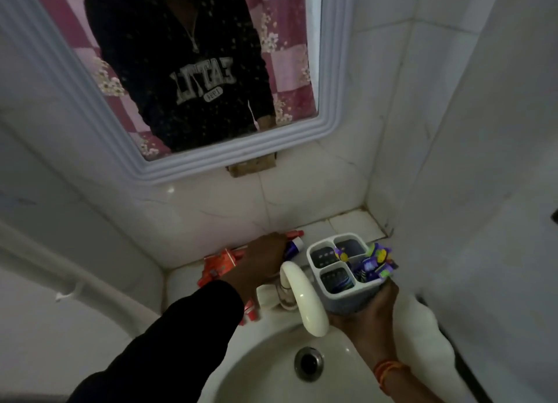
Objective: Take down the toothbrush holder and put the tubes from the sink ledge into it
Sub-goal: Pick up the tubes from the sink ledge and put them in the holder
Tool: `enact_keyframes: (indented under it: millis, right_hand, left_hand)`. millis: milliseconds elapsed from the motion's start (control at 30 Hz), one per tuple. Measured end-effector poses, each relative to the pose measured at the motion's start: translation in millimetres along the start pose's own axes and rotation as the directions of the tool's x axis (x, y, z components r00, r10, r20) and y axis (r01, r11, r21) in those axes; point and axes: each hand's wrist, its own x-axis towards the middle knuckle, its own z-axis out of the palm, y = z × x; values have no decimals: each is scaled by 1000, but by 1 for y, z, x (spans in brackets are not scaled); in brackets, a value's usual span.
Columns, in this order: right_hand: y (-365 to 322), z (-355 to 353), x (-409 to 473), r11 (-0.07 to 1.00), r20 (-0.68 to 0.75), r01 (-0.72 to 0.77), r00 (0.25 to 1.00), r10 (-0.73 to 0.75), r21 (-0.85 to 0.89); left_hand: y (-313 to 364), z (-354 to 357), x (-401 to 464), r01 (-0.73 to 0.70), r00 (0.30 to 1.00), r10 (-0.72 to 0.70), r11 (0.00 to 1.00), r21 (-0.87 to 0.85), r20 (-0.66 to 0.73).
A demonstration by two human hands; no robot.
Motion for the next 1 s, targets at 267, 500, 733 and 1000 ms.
enact_keyframes:
  millis: [267,500,733,1000]
  right_hand:
    - [19,-6,15,985,172,-147,976,130,88]
    - [23,-18,20,980,249,-155,961,121,121]
    - [19,-24,26,983,318,-125,945,77,136]
    - [26,-29,32,991,316,-84,948,47,103]
  left_hand:
    - [46,-100,-24,-149,985,150,989,21,-87]
    - [131,-146,-33,-267,963,251,924,272,93]
    - [161,-109,-21,-221,971,219,975,8,100]
    - [81,-103,-8,12,999,-19,979,-202,-33]
